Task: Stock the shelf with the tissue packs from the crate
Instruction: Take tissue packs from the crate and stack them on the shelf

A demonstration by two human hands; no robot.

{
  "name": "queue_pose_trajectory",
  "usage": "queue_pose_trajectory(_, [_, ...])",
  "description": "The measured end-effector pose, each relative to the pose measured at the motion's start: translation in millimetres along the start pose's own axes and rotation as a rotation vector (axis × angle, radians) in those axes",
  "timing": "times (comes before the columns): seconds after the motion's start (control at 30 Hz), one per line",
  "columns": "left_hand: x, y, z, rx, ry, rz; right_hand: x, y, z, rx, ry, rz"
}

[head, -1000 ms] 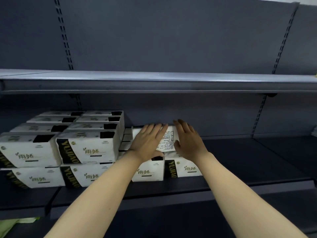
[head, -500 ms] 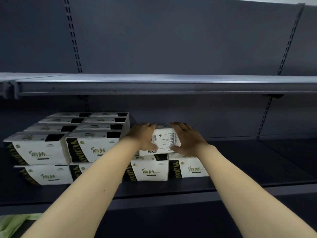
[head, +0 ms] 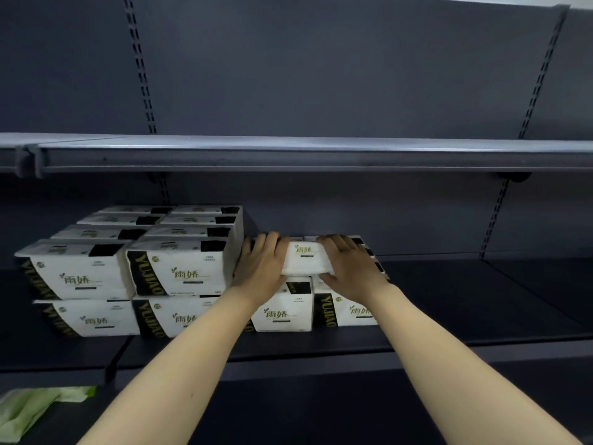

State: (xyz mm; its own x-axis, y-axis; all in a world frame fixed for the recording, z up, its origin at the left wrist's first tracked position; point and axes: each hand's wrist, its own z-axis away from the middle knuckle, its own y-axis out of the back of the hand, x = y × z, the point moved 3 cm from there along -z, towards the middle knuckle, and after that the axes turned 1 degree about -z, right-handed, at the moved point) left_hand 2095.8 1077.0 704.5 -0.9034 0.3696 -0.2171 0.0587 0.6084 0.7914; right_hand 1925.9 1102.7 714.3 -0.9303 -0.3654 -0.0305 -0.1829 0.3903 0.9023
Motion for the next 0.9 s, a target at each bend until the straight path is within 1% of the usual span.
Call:
queue_pose_trajectory(0.1, [-2, 4, 12, -0.03, -0.059, 0.081, -2, -8, 7, 0.013, 0.018, 0.008])
queue_pose_trajectory(0.2, [-4, 8, 24, -0.049, -0.142, 0.073, -4, -17, 21, -0.001, 0.02, -0.039])
queue_pose_trajectory(0.33, [-6, 15, 27, -0.044, -0.177, 0.112, -3, -17, 27, 0.026, 0.022, -0.079])
queue_pose_trajectory(0.37, [-6, 17, 25, -0.066, -0.166, 0.112, -3, -15, 25, 0.029, 0.028, -0.081])
queue_pose_trajectory(0.43, [-9, 22, 18, -0.132, -0.125, 0.106, -1, -12, 20, 0.012, 0.032, -0.081])
queue_pose_trajectory(0.5, [-12, 23, 7, -0.261, -0.07, 0.131, 1, -10, 13, -0.029, 0.028, -0.108])
queue_pose_trajectory(0.6, [-19, 17, -7, -0.483, 0.014, 0.27, 5, -4, 1, -0.13, 0.014, -0.156])
queue_pose_trajectory(0.67, [-22, 13, -14, -0.601, 0.036, 0.333, 8, 0, -7, -0.202, -0.013, -0.172])
queue_pose_trajectory(0.73, [-23, 9, -22, -0.668, 0.049, 0.377, 10, 3, -17, -0.243, -0.032, -0.179])
queue_pose_trajectory(0.8, [-24, 1, -28, -0.701, 0.053, 0.39, 12, 0, -27, -0.289, -0.046, -0.204])
queue_pose_trajectory(0.9, [-23, -5, -34, -0.66, 0.018, 0.374, 13, -10, -36, -0.363, -0.06, -0.246])
